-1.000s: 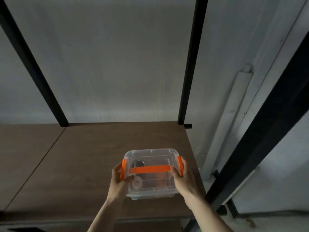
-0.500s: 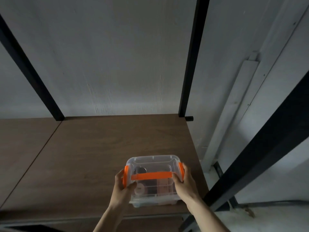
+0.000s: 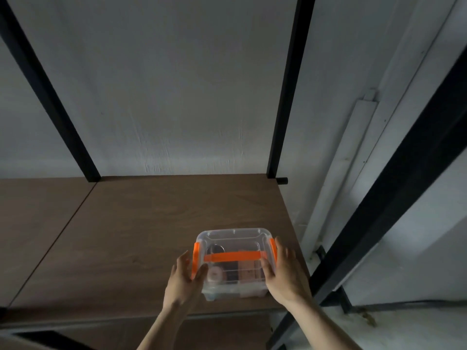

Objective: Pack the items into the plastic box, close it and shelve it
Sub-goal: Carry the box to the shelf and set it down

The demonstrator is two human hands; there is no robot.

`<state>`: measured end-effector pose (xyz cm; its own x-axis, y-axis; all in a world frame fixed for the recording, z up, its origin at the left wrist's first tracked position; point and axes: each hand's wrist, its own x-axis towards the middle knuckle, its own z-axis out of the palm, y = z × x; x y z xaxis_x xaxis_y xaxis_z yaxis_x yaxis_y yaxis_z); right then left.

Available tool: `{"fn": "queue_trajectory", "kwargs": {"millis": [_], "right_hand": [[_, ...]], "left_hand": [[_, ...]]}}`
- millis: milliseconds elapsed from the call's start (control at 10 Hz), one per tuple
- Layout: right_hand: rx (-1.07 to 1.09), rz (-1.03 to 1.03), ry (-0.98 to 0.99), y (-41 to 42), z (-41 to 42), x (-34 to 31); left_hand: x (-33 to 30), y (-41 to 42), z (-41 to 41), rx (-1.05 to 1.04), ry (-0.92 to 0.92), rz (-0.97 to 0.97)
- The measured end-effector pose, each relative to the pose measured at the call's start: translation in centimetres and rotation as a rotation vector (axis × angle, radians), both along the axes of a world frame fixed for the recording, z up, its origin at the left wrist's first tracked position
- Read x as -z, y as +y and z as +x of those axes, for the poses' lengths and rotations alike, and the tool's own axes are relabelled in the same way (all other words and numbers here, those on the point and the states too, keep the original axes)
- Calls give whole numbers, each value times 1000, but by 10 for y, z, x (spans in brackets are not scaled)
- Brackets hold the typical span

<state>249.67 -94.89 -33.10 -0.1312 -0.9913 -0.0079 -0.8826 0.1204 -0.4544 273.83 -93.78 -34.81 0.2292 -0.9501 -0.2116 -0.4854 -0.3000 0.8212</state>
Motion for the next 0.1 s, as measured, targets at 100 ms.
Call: {"fn": "queue_trajectory", "kwargs": {"millis": [100], "right_hand": [[-111,-52,86,13,0,-17]], "left_hand": [[-24,13,6,86,-285,-25]]}}
